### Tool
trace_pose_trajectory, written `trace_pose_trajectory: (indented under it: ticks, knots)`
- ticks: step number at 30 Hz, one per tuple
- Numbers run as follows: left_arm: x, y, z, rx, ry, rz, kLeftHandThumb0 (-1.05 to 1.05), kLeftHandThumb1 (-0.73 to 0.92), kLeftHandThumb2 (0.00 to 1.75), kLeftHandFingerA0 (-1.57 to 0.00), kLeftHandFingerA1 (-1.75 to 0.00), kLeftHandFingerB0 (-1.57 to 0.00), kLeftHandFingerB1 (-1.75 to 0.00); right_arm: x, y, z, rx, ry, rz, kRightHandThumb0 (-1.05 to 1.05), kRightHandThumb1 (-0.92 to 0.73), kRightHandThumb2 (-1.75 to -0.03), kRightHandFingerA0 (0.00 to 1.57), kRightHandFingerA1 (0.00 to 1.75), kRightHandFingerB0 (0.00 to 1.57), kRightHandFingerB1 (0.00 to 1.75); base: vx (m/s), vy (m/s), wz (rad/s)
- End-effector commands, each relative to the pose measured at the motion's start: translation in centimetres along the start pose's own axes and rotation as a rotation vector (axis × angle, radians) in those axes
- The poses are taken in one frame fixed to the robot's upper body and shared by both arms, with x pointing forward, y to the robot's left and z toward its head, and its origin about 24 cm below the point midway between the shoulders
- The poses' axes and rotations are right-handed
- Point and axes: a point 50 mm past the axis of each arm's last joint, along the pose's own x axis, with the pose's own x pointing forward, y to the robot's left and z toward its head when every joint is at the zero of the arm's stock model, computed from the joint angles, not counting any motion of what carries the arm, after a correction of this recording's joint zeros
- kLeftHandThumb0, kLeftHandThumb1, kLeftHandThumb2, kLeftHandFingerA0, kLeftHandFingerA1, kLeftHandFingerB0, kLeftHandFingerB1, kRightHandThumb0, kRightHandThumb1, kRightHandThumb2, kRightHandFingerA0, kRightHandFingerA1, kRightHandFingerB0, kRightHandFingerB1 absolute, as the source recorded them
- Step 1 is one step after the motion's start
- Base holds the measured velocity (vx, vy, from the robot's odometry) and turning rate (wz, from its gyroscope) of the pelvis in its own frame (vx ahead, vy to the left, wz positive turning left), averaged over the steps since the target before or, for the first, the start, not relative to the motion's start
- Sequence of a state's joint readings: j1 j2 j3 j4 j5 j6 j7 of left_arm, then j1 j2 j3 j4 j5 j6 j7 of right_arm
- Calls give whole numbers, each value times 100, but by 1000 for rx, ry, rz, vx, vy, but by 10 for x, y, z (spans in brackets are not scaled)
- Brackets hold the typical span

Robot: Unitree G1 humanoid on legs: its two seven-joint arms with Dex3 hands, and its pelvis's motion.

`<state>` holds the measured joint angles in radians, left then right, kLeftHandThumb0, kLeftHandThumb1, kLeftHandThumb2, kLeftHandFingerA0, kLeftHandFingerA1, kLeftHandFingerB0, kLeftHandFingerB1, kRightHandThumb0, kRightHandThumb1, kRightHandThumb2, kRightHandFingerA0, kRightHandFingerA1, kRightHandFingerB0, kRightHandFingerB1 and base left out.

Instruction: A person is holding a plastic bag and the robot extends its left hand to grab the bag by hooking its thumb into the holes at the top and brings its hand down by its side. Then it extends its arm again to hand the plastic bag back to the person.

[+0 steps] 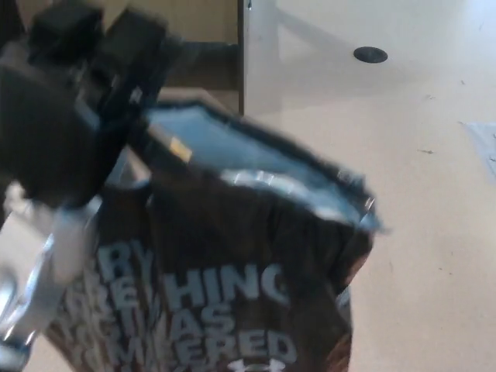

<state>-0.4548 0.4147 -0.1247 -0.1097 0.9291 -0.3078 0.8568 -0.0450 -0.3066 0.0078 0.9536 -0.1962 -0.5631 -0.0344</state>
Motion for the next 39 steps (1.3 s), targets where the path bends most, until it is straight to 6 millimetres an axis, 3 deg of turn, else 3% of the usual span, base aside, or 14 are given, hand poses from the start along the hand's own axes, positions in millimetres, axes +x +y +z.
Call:
trace_pose_trajectory:
  ticks: [1,4,5,11,13,14,20,22,25,26,28,29,32,39]
  knots:
    - [-54,27,0,-46,5,-50,-12,60,98,-90,-156,-76,-113,1,-6,-1,-12,14,-12,-52,-62,-88,54,59,35,49,0,0,0]
    - [-89,32,-7,-29,69,-128,-13,59,99,-98,-157,-80,-112,2,-5,0,-3,13,-11,-52,-61,-88,55,59,35,49,0,0,0]
    - [-98,33,-8,-22,87,-157,-8,58,98,-89,-159,-74,-116,2,-4,-1,-2,12,-10,-47,-75,-61,62,48,40,36,0,0,0]
    - [-164,47,-15,16,275,-319,-2,67,86,-86,-163,-73,-128,-1,0,-3,3,17,2,-50,-61,-87,55,60,34,49,0,0,0]
    - [-187,53,-21,50,359,-380,1,53,98,-124,-137,-86,-112,-1,1,-3,-2,21,3,-50,-61,-87,55,60,34,49,0,0,0]
    - [-193,54,-23,64,368,-392,4,60,78,-97,-168,-77,-132,-1,1,-3,-4,24,2,-44,-74,-62,60,49,39,36,0,0,0]
    - [-227,61,-33,154,431,-478,-3,63,66,-93,-169,-72,-138,2,2,-2,-3,26,-1,-45,-75,-62,59,48,39,36,0,0,0]
    - [-245,65,-32,181,462,-521,0,59,69,-95,-168,-79,-132,1,3,-3,-4,31,3,-52,-62,-88,54,59,34,49,0,0,0]
    - [-255,65,-32,203,496,-551,2,58,74,-96,-168,-74,-141,3,1,-1,-6,20,-2,-51,-62,-88,55,60,35,49,0,0,0]
    - [-262,67,-32,225,510,-588,1,59,71,-94,-171,-68,-147,4,0,0,-8,18,-6,-45,-75,-62,60,49,39,36,0,0,0]
    - [-269,69,-32,247,530,-605,-8,51,91,-121,-137,-88,-118,5,0,1,-16,18,-10,-45,-75,-62,61,48,39,36,0,0,0]
    - [-273,72,-31,251,531,-615,-7,66,65,-87,-169,-67,-146,3,2,-1,-16,20,-4,-45,-74,-62,59,48,37,36,0,0,0]
    - [-280,76,-29,258,537,-631,-6,63,63,-89,-167,-68,-142,1,2,-2,-16,20,0,-51,-62,-88,55,60,34,49,0,0,0]
    - [-282,78,-33,275,548,-637,-13,59,59,-86,-161,-82,-108,4,0,0,-14,19,-6,-51,-62,-88,55,59,35,49,0,0,0]
